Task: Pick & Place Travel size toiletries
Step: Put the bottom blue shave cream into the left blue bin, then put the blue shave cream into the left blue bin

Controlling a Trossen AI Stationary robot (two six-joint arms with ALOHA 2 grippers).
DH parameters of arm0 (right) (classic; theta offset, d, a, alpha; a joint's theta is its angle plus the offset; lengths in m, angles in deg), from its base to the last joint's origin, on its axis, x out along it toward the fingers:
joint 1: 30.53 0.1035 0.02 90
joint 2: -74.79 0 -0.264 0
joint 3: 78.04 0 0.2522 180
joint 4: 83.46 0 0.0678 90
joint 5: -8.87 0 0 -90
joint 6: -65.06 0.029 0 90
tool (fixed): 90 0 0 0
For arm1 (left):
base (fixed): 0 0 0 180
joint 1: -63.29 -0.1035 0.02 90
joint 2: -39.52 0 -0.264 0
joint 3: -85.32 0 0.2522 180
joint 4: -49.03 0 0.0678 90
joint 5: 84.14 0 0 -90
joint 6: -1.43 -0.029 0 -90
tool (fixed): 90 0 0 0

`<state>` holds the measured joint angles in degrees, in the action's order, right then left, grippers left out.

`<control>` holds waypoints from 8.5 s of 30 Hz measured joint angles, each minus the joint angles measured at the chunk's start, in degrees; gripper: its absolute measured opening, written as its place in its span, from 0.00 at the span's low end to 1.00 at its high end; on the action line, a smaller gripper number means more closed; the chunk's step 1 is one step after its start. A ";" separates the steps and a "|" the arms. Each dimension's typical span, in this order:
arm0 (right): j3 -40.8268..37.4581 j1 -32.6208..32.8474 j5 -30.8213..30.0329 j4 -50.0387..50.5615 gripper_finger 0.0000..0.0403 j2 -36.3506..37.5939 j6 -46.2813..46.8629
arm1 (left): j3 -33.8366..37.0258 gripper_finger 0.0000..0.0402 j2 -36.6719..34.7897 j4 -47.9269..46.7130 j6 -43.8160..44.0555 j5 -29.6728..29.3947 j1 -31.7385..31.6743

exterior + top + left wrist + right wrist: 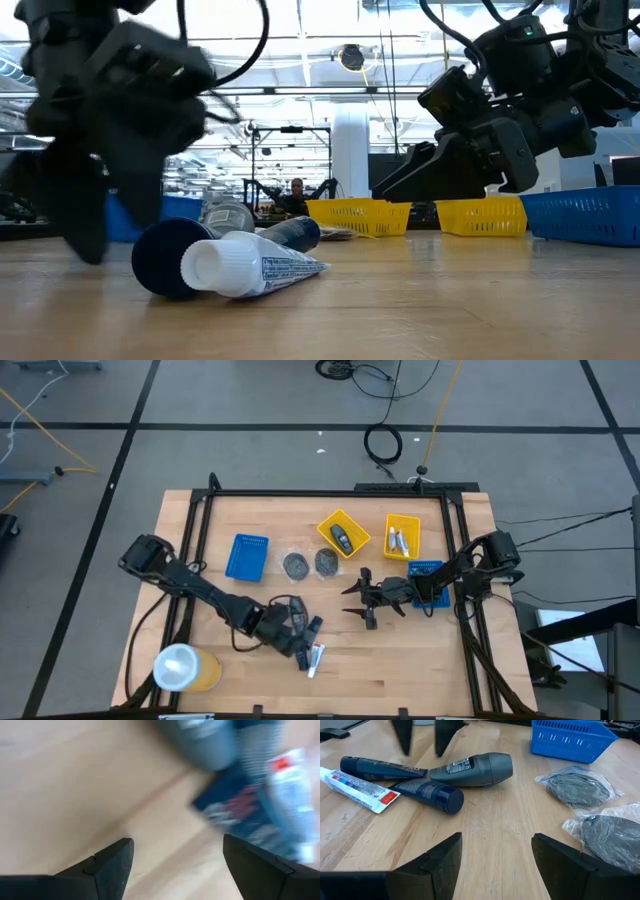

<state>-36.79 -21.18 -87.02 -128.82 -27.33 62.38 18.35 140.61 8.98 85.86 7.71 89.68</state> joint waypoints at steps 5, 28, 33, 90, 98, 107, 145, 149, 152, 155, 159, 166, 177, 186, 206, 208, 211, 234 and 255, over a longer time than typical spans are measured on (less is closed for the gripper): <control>-0.01 0.00 0.00 0.29 0.57 0.00 -0.14 | -3.18 0.77 0.09 -13.10 -0.30 -0.75 0.01; -0.02 -0.02 0.00 1.26 0.57 0.00 -1.25 | -12.74 0.77 8.39 5.30 -100.55 -12.73 5.21; -0.07 -0.02 0.00 1.66 0.57 0.00 -1.23 | -13.05 0.77 10.55 10.63 -104.87 -13.45 3.80; -0.07 -0.04 -0.07 2.41 0.56 0.02 -1.11 | 2.71 0.17 -21.30 -34.06 -39.86 -19.59 -42.14; -0.07 -0.04 -0.05 2.41 0.56 0.02 -1.07 | 7.38 0.24 -21.32 -23.45 -44.23 -10.98 -48.08; -0.07 -0.04 -0.05 2.43 0.56 0.02 -1.11 | 6.73 0.44 -22.33 -24.52 -48.19 -4.24 -49.65; 23.40 -1.01 16.16 31.64 0.65 -1.58 -9.72 | 11.54 0.54 -2.28 42.56 -58.02 -42.90 -5.61; 27.72 -2.05 20.50 34.11 0.71 -5.29 -13.00 | 11.47 0.54 -3.31 38.07 -55.42 -46.29 -5.21; 31.19 -2.72 23.72 33.71 0.72 -9.88 -14.63 | 11.47 0.54 -4.03 33.24 -52.02 -48.48 -5.15; 33.33 -3.01 24.21 34.90 0.71 -13.69 -15.57 | 11.47 0.54 -4.34 29.04 -49.19 -48.95 -5.21; 34.23 -3.02 24.31 35.82 0.66 -15.65 -17.57 | 11.49 0.54 -4.36 26.19 -47.63 -49.02 -5.19; 34.23 -2.97 24.44 37.26 0.38 -15.32 -16.16 | 11.47 0.54 -4.36 25.55 -46.72 -49.31 -5.24; 21.85 -2.86 14.10 34.89 0.29 -2.62 -12.56 | 11.47 0.54 -11.64 27.06 -51.16 -65.92 3.63; 4.49 -0.62 -4.74 -4.95 0.32 -0.32 -6.17 | 11.48 0.54 -17.45 36.32 -51.96 -56.34 -0.64; 6.54 0.15 -6.34 -1.84 0.32 -0.33 -11.54 | 11.45 0.54 -7.01 53.01 -51.58 -2.81 -20.09; 6.54 0.17 -6.33 -1.72 0.32 -0.33 -11.59 | 11.50 0.54 -5.71 56.06 -51.68 0.62 -20.21; 6.54 0.26 -5.98 -1.70 0.32 -0.31 -12.02 | 11.50 0.54 -4.40 58.93 -51.91 3.76 -20.21; 6.51 -0.66 -6.30 4.54 0.49 -0.35 -10.03 | 11.41 0.06 -25.69 17.49 -46.36 -12.83 -17.20; 6.51 -0.65 -6.06 2.39 0.46 -0.35 -8.52 | 11.46 0.06 -26.98 -33.55 -12.04 -33.05 -21.86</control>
<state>-30.28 -21.83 -93.08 -126.43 -27.68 53.86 29.81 113.63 -24.56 73.82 -25.34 67.82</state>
